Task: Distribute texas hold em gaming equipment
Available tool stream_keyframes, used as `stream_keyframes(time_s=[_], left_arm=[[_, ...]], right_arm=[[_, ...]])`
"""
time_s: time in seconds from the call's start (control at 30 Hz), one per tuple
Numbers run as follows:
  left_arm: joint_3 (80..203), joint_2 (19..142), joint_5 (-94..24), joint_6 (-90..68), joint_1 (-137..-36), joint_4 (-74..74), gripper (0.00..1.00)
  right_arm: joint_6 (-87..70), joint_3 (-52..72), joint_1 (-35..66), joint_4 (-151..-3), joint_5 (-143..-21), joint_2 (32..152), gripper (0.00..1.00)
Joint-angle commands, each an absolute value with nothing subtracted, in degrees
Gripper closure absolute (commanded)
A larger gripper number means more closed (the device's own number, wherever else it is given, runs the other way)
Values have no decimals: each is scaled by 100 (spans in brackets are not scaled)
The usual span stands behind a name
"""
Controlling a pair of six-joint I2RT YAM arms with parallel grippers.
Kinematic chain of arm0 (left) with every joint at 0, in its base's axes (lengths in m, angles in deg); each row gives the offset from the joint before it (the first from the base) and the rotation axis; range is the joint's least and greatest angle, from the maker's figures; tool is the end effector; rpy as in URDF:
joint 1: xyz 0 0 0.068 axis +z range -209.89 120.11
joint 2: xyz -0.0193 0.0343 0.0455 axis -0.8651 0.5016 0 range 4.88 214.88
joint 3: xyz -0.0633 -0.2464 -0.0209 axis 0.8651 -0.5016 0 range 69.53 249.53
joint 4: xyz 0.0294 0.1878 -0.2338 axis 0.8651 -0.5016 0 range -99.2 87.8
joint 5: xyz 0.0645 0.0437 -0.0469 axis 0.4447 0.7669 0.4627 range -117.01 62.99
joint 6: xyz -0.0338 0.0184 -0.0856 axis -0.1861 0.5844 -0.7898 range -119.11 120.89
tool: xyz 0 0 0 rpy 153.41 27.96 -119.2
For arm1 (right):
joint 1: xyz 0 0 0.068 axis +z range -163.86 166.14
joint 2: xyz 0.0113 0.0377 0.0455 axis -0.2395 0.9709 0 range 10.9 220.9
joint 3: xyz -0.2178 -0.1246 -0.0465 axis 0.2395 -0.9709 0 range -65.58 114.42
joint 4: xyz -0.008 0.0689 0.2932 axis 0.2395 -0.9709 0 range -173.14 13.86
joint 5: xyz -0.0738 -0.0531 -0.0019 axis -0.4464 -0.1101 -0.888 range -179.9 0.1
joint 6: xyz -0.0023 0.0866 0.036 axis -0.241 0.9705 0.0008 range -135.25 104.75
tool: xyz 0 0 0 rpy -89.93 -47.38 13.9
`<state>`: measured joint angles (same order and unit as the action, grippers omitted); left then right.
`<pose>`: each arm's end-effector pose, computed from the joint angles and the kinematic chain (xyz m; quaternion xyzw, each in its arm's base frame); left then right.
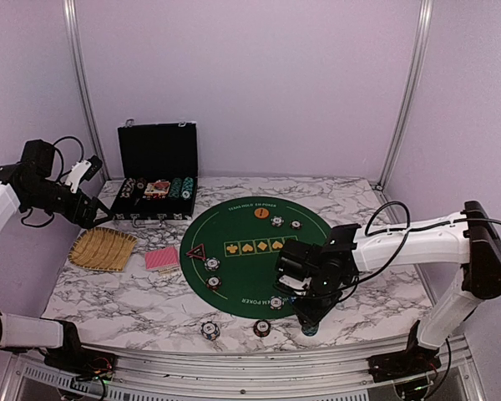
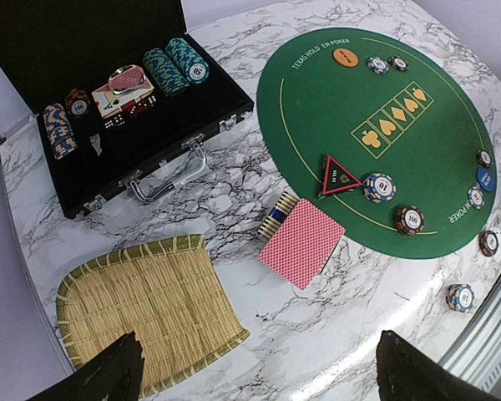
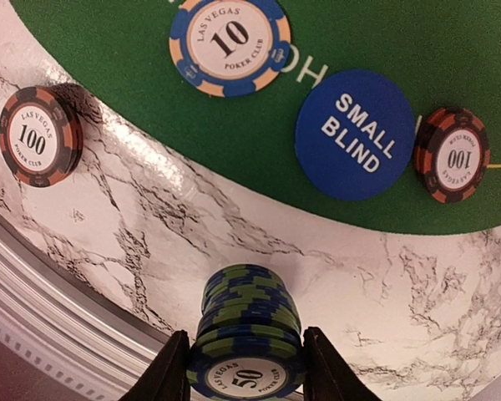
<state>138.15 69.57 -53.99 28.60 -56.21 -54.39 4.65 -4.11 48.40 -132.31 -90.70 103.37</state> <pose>0.2987 -0.0193 0.3038 0.2704 0.8714 -0.1161 0.3925 0.1478 0.2787 0.1041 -0.3610 0.9322 0.0110 0.0233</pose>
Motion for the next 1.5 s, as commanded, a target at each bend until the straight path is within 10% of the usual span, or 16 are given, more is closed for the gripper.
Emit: stream_keyframes(time_s=[0.0, 0.33, 0.97, 1.47], left_arm=[[13914, 6957, -5478, 2913, -5644, -5573, 1], [13904, 6964, -5507, 2921, -5640, -5573, 1], [13846, 6896, -5551, 2928, -5638, -5573, 1], [13834, 6974, -5540, 2957, -5639, -5573, 1]], right_arm=[[454, -174, 4873, -13351, -9182, 10261, 62], [391, 502, 4873, -13642, -9366, 10402, 78], [-381, 4287, 4795, -13046, -9154, 13692, 79], [-408, 4878, 4310, -12670, -8648, 14334, 79]])
